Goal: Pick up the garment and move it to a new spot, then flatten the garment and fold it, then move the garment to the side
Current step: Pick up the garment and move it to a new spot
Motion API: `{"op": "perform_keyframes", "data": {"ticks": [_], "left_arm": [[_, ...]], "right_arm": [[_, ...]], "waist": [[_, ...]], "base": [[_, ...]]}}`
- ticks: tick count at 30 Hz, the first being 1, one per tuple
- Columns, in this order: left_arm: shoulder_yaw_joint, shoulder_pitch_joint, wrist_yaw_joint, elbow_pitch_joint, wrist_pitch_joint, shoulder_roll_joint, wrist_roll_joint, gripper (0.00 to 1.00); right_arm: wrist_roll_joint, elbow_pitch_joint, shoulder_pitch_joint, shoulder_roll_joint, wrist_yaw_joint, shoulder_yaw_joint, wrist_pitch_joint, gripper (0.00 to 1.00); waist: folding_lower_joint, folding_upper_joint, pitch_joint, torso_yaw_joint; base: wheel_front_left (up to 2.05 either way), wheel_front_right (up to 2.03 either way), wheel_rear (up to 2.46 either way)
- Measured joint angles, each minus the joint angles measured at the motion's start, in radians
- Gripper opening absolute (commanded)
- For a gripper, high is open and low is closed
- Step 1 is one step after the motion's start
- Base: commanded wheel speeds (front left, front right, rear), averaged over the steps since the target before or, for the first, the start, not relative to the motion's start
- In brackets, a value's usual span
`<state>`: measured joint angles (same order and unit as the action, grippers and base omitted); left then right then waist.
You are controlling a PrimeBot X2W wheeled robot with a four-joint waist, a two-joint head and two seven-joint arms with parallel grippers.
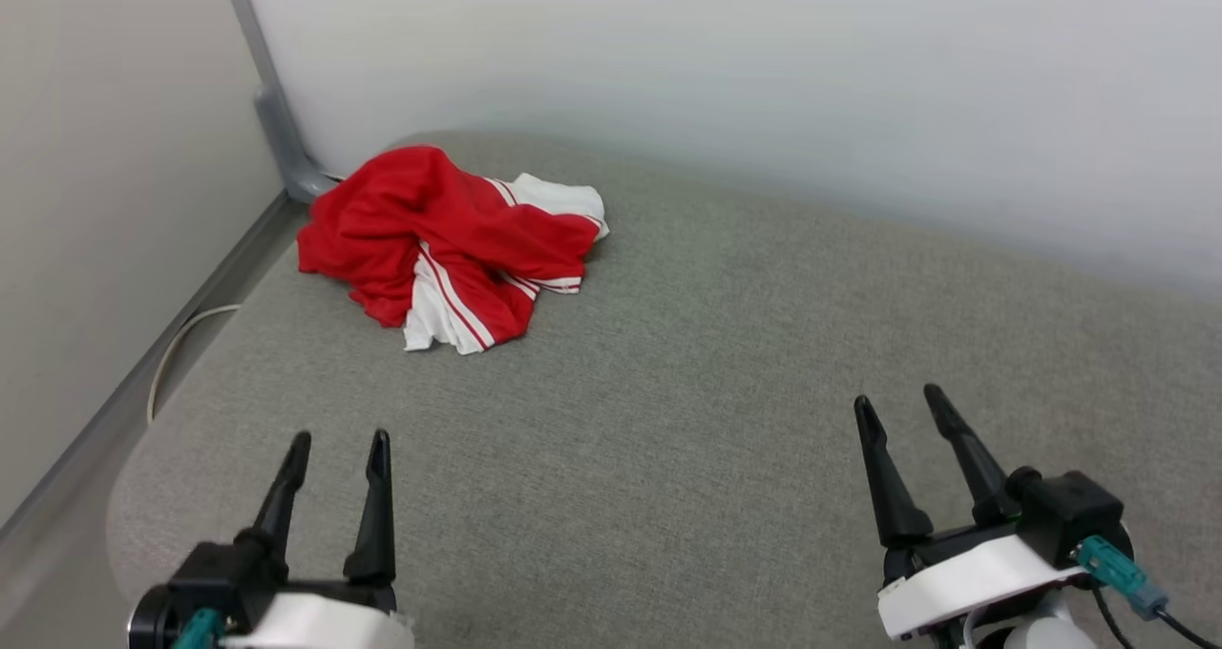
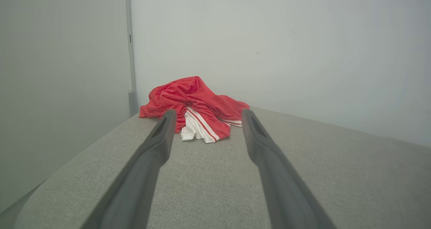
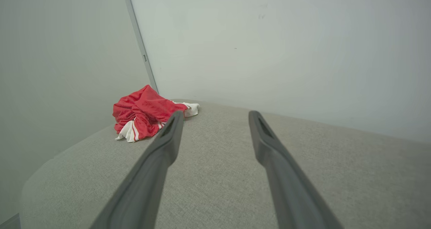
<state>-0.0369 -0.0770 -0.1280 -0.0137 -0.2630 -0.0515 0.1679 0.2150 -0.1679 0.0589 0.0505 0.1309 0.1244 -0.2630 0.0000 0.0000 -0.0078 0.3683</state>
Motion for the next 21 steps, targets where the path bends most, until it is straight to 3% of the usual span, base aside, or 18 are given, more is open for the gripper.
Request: {"op": "perform_keyframes", "data": {"ticks": [3, 7, 11, 13, 16, 21], "left_arm": [[-0.01, 0.056, 0.0, -0.018, 0.0, -0.004, 0.021, 1.0], [0.033, 0.163, -0.001, -0.081, 0.0, -0.091, 0.084, 1.0], [0.086, 0.314, -0.001, -0.18, 0.044, -0.233, 0.175, 1.0], [0.145, 0.437, -0.001, -0.229, 0.157, -0.335, 0.277, 1.0], [0.222, 0.547, -0.001, -0.267, 0.268, -0.449, 0.348, 1.0], [0.339, 0.685, -0.001, -0.304, 0.412, -0.579, 0.501, 1.0]], "right_arm": [[-0.022, 0.013, 0.016, 0.0, 0.0, -0.016, 0.0, 1.0], [-0.058, 0.038, 0.044, 0.0, 0.0, -0.029, 0.0, 1.0], [-0.092, 0.073, 0.073, 0.0, 0.0, -0.049, 0.0, 1.0], [-0.12, 0.104, 0.086, 0.0, 0.0, -0.057, 0.0, 1.0], [-0.139, 0.128, 0.102, 0.0, 0.0, -0.071, 0.0, 1.0], [-0.162, 0.151, 0.131, 0.0, 0.0, -0.077, 0.0, 1.0]], "waist": [[0.0, 0.0, 0.036, -0.015], [0.0001, 0.0, 0.098, -0.038], [0.0002, 0.0, 0.173, -0.065], [0.0002, 0.0, 0.234, -0.086], [0.0002, 0.0, 0.297, -0.106], [0.0003, 0.0, 0.399, -0.141]], "base": [[0.0, 0.0, 0.0], [0.0, 0.0, 0.0], [0.0, 0.0, 0.0], [0.0, 0.0, 0.0], [0.0, 0.0, 0.0], [0.0, 0.0, 0.0]]}}
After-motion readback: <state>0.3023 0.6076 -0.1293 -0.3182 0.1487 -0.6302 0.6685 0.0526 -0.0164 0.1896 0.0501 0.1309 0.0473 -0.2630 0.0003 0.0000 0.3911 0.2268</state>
